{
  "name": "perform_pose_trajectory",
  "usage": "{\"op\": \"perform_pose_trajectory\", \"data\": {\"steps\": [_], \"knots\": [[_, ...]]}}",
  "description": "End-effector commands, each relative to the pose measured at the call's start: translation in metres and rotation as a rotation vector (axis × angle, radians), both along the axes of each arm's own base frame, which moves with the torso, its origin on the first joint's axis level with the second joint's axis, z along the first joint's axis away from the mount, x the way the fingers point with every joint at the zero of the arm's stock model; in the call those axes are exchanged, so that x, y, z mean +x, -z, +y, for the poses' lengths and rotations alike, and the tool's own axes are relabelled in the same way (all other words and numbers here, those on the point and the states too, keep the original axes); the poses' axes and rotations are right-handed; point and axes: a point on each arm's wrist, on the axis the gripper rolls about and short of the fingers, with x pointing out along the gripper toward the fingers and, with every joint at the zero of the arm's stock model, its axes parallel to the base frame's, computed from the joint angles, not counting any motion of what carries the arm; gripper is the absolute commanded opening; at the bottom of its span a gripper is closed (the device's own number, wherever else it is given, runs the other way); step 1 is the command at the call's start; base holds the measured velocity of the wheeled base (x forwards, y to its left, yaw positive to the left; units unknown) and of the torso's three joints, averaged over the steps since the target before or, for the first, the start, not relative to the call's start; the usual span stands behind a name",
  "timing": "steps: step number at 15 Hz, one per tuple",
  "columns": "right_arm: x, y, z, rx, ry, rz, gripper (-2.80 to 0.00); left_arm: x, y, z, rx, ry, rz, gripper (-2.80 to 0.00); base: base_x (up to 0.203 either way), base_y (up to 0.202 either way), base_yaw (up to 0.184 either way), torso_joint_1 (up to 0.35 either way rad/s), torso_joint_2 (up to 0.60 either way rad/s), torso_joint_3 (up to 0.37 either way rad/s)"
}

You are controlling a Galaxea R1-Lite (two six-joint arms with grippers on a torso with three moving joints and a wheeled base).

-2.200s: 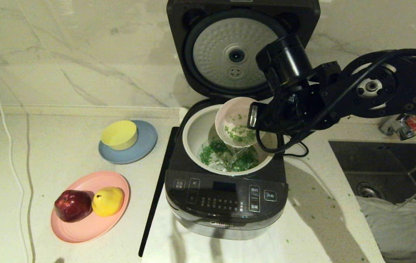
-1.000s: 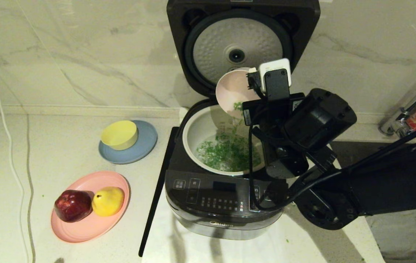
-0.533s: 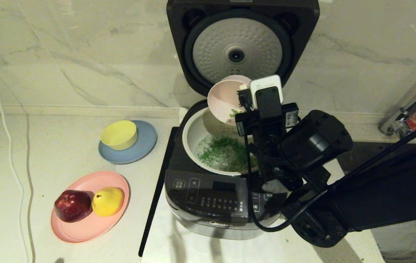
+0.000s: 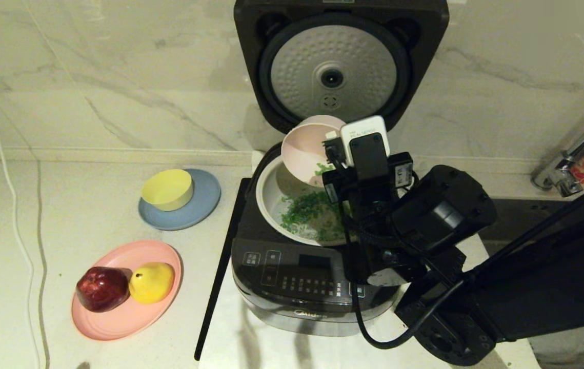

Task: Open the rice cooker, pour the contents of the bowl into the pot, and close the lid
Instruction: Pour the water from the bowl into the rice cooker

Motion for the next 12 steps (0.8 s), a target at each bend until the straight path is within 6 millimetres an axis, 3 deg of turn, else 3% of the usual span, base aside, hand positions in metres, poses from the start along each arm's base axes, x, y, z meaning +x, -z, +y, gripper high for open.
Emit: {"op": "perform_pose_trajectory", "data": {"steps": [1,12], "knots": [[-0.0012,-0.0024,-0.0001,0.006,0.004,-0.008,-2.80,0.0005,0.0021,0.0000,0.001,0.000,0.007,-2.80,0.000,0.000,0.000,0.000,0.00,0.000],[0.0027,0.0037,0.0026,-0.002,0.007,0.001,-2.80,0.0005,0.0021,0.0000,0.001,0.000,0.007,-2.80,0.000,0.000,0.000,0.000,0.00,0.000]]}}
